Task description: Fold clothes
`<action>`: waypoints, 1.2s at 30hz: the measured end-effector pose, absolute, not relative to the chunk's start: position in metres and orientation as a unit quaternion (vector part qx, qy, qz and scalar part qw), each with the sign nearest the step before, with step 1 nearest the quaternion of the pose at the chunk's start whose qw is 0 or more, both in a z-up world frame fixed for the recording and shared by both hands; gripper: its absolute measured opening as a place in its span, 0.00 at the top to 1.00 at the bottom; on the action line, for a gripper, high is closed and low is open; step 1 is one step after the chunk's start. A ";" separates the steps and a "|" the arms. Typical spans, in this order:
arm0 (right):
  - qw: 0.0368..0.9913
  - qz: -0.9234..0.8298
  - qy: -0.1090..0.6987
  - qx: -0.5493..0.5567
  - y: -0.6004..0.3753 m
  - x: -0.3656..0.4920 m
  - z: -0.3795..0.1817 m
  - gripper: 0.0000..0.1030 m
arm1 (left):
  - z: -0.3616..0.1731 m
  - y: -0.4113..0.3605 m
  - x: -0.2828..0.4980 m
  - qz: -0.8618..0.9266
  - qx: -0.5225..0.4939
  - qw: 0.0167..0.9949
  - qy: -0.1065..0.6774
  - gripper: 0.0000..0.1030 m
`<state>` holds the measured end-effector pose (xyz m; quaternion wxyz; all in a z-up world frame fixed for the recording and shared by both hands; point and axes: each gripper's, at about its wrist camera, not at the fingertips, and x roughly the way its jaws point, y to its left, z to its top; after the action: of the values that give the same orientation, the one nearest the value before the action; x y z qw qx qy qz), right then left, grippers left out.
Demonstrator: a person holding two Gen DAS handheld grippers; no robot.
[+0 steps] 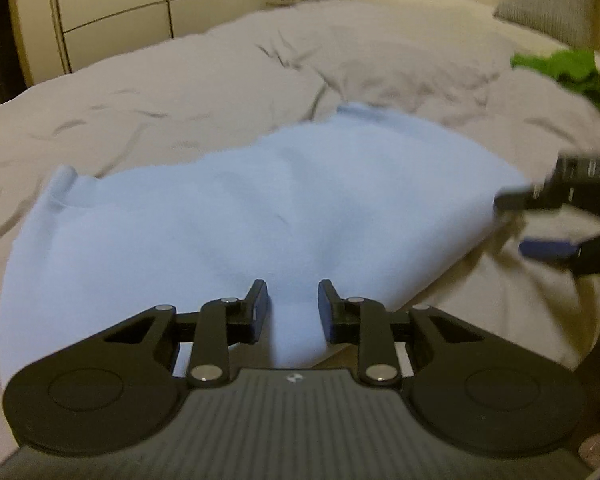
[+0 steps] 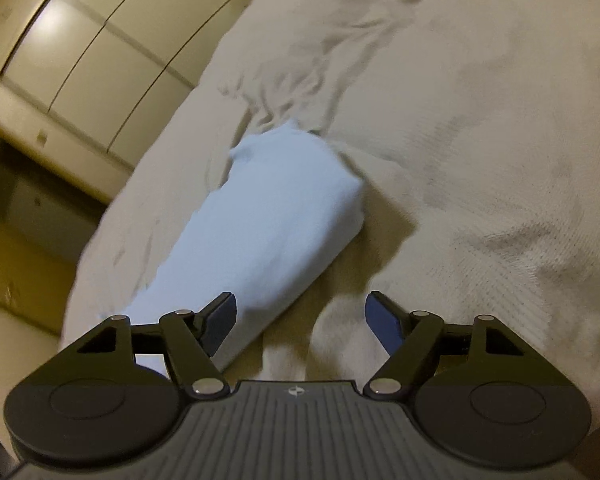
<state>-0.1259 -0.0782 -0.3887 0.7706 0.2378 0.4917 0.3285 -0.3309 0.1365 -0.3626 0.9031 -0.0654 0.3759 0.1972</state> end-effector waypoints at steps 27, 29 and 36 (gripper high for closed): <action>0.871 0.453 0.169 -0.086 0.058 -0.241 -0.283 0.88 | -0.341 0.212 -0.449 0.219 -0.251 0.891 0.310 0.97; 0.846 0.497 0.130 -0.144 0.081 -0.279 -0.289 0.88 | -0.342 0.225 -0.479 0.230 -0.287 0.880 0.300 0.97; 0.735 0.577 0.125 -0.334 0.141 -0.367 -0.368 0.75 | -0.359 0.251 -0.541 0.240 -0.390 0.847 0.271 0.96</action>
<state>-0.3674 0.1411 -0.3676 0.7346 -0.3345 0.1254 0.5769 -0.5408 0.2505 -0.3595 0.8467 -0.3898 0.2709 0.2402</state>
